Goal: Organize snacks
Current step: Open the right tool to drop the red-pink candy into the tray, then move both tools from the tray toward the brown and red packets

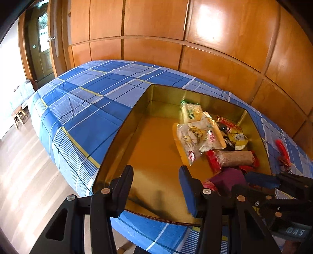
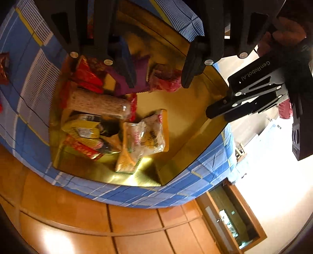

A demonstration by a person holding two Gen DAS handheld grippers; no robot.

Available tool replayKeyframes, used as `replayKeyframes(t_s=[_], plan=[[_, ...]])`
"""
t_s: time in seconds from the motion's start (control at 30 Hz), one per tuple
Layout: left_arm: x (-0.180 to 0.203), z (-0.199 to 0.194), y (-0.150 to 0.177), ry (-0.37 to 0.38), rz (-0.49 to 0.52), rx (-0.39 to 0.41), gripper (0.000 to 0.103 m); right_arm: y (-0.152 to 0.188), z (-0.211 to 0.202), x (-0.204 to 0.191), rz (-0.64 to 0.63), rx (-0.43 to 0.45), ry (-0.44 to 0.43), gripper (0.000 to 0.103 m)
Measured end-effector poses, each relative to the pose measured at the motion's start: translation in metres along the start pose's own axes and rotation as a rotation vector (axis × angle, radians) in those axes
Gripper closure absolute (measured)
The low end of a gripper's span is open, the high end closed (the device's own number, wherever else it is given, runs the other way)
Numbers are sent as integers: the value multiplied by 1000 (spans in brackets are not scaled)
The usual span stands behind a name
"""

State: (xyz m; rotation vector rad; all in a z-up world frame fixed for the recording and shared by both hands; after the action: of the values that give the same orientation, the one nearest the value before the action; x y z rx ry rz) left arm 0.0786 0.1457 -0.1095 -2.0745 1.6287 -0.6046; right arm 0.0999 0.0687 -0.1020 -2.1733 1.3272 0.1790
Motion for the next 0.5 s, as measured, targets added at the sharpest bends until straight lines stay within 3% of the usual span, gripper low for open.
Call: replayKeyframes(t_s=[0.5], plan=[[22,-9,3,13,61,13,54,17,-41,46,123,93,79,55]])
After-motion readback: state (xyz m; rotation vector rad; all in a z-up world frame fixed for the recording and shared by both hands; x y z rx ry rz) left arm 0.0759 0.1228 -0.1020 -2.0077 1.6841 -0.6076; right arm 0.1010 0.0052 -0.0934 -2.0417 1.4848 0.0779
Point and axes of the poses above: each gripper's, at about its wrist camera, not at the fingertips, and z roughly the way its jaws point, x to its right, y to its underside, the point moved 10 cm from there along z, roughly the way its jaws point, and after that the axes turned 4 degrees about -x, right-handed, at the moved point
